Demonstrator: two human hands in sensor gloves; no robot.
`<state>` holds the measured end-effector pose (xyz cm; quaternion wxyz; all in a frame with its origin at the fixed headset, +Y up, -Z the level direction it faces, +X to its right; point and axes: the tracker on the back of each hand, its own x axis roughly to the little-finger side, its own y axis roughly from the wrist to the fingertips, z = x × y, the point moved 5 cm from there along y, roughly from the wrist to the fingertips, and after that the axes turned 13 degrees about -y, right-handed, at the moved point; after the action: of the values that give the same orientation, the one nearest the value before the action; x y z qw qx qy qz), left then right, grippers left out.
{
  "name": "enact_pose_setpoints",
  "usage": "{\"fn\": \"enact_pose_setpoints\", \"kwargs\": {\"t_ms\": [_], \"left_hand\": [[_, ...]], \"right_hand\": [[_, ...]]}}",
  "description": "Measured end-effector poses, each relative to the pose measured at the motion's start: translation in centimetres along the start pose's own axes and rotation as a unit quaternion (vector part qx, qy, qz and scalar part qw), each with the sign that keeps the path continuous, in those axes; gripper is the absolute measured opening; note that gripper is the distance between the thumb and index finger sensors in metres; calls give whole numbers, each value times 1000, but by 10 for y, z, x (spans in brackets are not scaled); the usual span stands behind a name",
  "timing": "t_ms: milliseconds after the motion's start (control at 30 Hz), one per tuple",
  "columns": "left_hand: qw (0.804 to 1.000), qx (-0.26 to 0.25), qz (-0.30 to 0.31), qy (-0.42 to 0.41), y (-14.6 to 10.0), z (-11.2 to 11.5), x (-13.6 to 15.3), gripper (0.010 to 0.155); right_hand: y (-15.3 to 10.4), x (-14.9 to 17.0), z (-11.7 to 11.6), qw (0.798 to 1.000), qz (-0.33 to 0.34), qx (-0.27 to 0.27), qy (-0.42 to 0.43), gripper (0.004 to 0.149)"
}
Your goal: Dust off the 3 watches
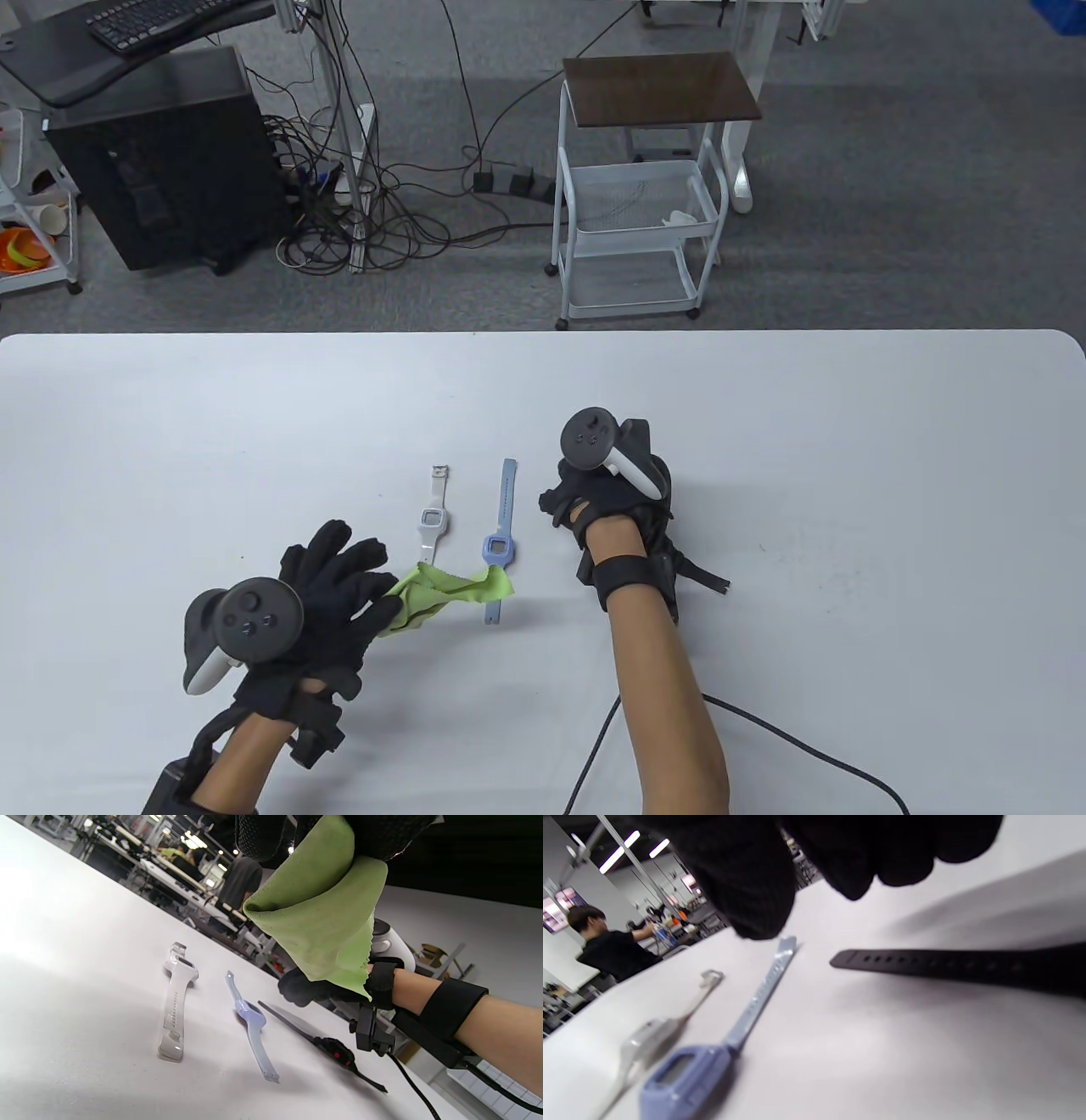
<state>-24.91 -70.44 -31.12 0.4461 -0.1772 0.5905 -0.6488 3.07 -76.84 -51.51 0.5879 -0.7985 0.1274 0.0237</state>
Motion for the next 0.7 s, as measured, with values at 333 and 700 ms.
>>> {"fn": "enact_pose_setpoints", "kwargs": {"t_ms": [333,700], "left_hand": [[1000,3,-5,0,0,0,1,44],[1000,8,-13,1,1,3,3,44]], "right_hand": [[18,-7,-18,993,-59,10,-98,59],[22,-13,-16,988,-71,23,-134,43]]}}
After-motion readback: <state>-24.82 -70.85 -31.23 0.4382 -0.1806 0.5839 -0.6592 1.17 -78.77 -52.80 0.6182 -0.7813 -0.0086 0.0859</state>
